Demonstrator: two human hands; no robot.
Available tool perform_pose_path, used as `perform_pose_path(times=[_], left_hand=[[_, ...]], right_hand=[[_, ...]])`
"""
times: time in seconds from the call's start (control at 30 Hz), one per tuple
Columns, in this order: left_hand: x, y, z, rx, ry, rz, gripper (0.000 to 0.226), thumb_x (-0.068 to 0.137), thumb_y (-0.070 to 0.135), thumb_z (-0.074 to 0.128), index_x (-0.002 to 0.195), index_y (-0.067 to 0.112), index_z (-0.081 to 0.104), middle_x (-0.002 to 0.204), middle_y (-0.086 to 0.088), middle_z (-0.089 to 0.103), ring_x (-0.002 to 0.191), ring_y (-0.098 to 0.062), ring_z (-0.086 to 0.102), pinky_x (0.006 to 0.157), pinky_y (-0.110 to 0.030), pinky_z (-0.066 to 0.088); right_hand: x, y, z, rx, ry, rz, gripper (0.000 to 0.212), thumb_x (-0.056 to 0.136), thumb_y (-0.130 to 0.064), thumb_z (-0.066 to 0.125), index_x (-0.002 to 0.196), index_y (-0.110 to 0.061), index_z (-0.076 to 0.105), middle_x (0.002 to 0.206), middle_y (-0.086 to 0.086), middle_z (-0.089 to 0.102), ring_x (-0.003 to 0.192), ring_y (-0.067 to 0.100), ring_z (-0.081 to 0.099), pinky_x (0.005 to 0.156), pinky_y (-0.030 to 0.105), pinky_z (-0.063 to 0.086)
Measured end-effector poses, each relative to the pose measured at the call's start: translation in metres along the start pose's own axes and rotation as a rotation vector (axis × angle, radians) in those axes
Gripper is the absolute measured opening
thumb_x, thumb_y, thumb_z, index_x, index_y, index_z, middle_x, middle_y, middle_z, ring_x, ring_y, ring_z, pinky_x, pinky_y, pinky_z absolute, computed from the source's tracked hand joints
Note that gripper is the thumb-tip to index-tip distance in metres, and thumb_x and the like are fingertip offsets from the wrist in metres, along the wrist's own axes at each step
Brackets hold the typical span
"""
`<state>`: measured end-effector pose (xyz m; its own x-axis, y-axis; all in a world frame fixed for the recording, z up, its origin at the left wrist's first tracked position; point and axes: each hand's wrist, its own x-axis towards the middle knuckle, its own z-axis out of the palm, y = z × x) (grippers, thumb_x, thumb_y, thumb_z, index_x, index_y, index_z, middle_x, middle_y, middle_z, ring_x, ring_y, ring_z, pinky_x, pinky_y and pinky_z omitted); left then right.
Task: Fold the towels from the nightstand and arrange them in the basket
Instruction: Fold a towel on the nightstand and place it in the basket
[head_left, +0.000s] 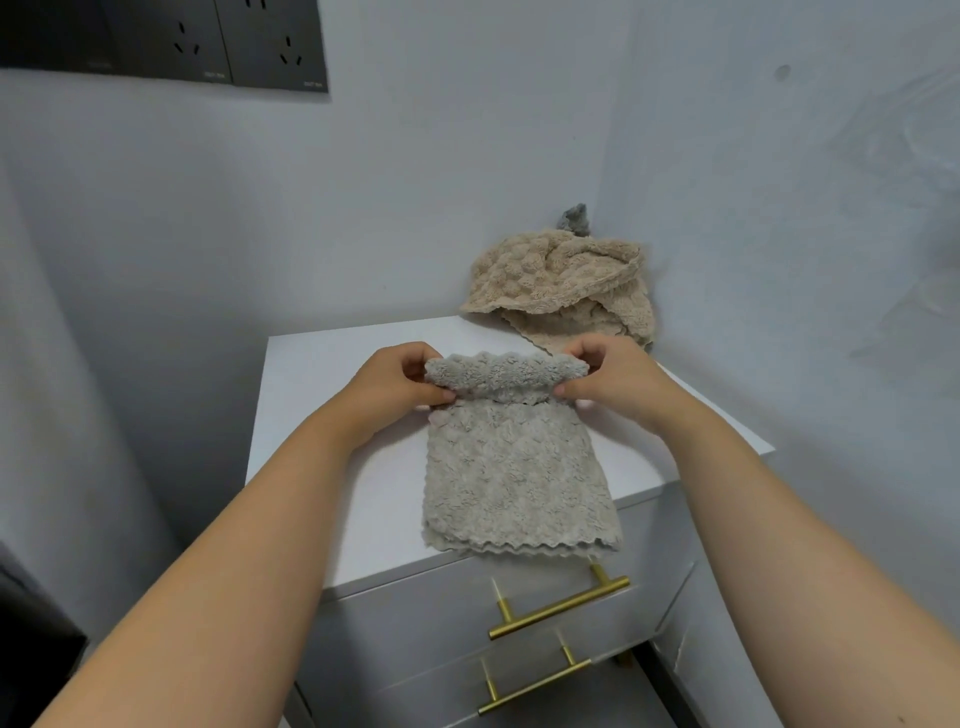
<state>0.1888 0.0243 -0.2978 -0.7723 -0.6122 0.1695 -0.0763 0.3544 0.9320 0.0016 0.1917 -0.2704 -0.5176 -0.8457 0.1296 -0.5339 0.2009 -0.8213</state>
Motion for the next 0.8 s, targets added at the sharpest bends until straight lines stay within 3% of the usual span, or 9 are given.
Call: perform_pose_path(times=[0.13,0.2,0.27,0.37,0.43,0.5,0.57,0.7,0.8], left_hand=[[-0.001,0.0,-0.008,-0.151,-0.117,-0.019,0.014,0.07,-0.006,0.056,0.079,0.005,0.059,0.076,-0.008,0.062,0.074,-0.017,0.056,0.073,-0.024,0.043],[-0.002,0.003,-0.008,-0.23,-0.105,-0.046,0.014,0.066,0.007,0.049,0.076,0.007,0.059,0.074,-0.004,0.06,0.072,-0.014,0.054,0.069,-0.022,0.042],[-0.002,0.006,-0.005,-0.242,-0.059,-0.055,0.012,0.075,0.018,0.051,0.073,0.009,0.059,0.072,0.0,0.057,0.068,-0.012,0.05,0.066,-0.023,0.04],[-0.001,0.006,0.001,-0.223,0.017,-0.099,0.034,0.095,0.034,0.047,0.071,0.013,0.061,0.074,-0.004,0.056,0.073,-0.019,0.048,0.072,-0.03,0.039],[-0.002,0.013,0.007,-0.23,0.048,-0.128,0.04,0.092,0.044,0.049,0.069,0.014,0.063,0.075,-0.007,0.059,0.072,-0.019,0.053,0.073,-0.03,0.041],[-0.003,0.022,0.015,-0.106,0.056,-0.078,0.035,0.093,0.037,0.054,0.073,0.01,0.065,0.072,-0.002,0.059,0.062,-0.008,0.054,0.064,-0.019,0.043],[-0.002,0.028,0.021,0.194,0.038,0.016,0.029,0.092,0.031,0.058,0.078,0.008,0.068,0.071,0.004,0.059,0.059,-0.003,0.049,0.059,-0.015,0.04],[-0.002,0.038,0.025,0.459,-0.152,0.022,0.012,0.087,0.031,0.065,0.091,0.022,0.072,0.093,0.012,0.069,0.089,-0.005,0.061,0.08,-0.021,0.045],[-0.004,0.045,0.028,0.634,-0.284,0.014,0.034,0.086,0.037,0.066,0.12,0.03,0.062,0.118,0.016,0.058,0.107,-0.005,0.054,0.093,-0.022,0.039]], right_hand=[[-0.001,-0.001,-0.008,0.002,-0.098,-0.013,0.028,0.073,0.007,0.074,0.077,-0.017,0.062,0.078,-0.001,0.067,0.068,0.009,0.062,0.071,0.024,0.049],[-0.003,-0.003,-0.01,-0.006,-0.134,-0.024,0.027,0.073,0.008,0.074,0.076,-0.015,0.061,0.074,-0.002,0.066,0.062,0.002,0.061,0.067,0.02,0.048],[-0.003,-0.003,-0.012,-0.021,-0.154,-0.028,0.025,0.073,0.007,0.075,0.076,-0.014,0.061,0.075,-0.001,0.066,0.064,0.004,0.06,0.068,0.023,0.048],[-0.003,-0.006,-0.014,-0.043,-0.21,-0.022,0.027,0.071,0.01,0.075,0.078,-0.013,0.062,0.082,0.003,0.067,0.075,0.013,0.06,0.074,0.027,0.048],[-0.004,-0.008,-0.014,-0.049,-0.259,-0.017,0.03,0.069,0.012,0.075,0.081,-0.013,0.062,0.094,0.011,0.069,0.086,0.019,0.062,0.082,0.033,0.05],[-0.006,-0.01,-0.015,-0.083,-0.306,-0.026,0.033,0.067,0.011,0.077,0.083,-0.014,0.063,0.106,0.014,0.067,0.096,0.021,0.06,0.089,0.034,0.048],[-0.008,-0.012,-0.017,-0.141,-0.354,-0.02,0.034,0.067,0.006,0.079,0.085,-0.018,0.062,0.115,0.011,0.065,0.104,0.024,0.059,0.096,0.034,0.045],[-0.006,-0.01,-0.02,-0.246,-0.412,-0.012,0.032,0.065,-0.01,0.085,0.083,-0.027,0.064,0.119,0.011,0.064,0.114,0.028,0.055,0.103,0.045,0.041],[-0.009,-0.013,-0.021,-0.269,-0.43,0.013,0.021,0.067,-0.036,0.081,0.081,-0.024,0.07,0.119,0.007,0.066,0.12,0.019,0.055,0.106,0.039,0.039]])
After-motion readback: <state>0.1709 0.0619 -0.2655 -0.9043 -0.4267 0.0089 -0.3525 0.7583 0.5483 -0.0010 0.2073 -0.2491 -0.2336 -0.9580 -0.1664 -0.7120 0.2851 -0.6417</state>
